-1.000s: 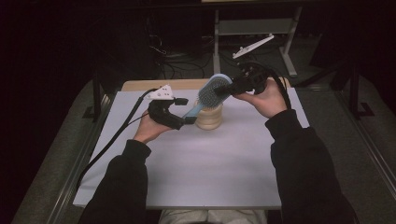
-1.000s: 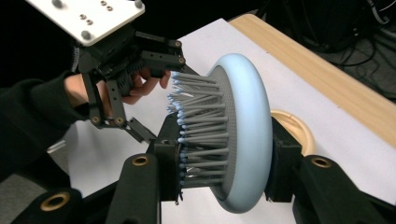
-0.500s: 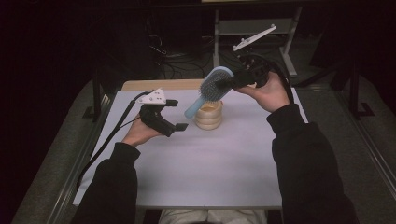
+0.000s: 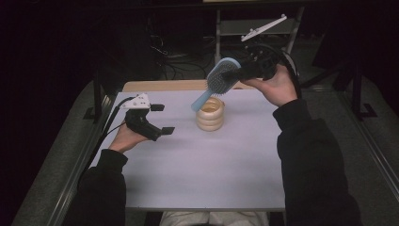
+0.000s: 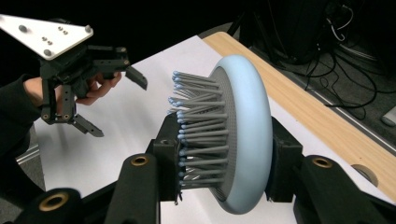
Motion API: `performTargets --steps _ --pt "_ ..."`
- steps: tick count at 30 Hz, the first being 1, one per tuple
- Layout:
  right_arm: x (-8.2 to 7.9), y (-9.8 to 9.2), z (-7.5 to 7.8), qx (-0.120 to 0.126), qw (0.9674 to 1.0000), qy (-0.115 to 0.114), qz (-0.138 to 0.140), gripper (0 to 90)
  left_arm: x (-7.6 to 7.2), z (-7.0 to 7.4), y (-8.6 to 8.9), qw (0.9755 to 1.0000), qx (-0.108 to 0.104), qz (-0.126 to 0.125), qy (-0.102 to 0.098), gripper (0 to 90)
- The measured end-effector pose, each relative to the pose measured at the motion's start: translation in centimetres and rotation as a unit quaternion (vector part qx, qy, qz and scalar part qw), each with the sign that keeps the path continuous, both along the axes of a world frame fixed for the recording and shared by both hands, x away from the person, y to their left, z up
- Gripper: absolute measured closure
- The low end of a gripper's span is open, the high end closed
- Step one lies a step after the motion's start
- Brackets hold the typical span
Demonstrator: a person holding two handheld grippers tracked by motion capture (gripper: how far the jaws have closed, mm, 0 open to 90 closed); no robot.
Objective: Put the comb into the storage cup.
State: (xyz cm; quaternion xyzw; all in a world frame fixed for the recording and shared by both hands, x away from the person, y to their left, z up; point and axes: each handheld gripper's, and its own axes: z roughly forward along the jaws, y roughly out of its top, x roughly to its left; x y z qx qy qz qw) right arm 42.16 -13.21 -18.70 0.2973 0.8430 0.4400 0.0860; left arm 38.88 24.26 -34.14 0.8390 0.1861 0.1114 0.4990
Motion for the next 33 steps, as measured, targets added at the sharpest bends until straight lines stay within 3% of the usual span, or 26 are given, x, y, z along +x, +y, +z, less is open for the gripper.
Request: performTargets --steps 14,23,33 --pt "1.0 -0.8 0.6 -0.005 0.9998 -0.004 -0.017 55.6 -1.2 -0.8 3.3 0.9991 -0.024 0.035 -0.004 0.0" --pt "1.8 -1.3 0.5 -0.013 0.9994 0.001 -0.032 55.5 -2.0 -1.4 5.3 0.9985 -0.028 0.046 -0.002 1.8" --pt "2.3 -1.5 0.1 -0.031 0.9986 -0.001 -0.043 55.4 -2.9 -2.3 7.8 0.9963 -0.045 0.073 0.000 1.5"
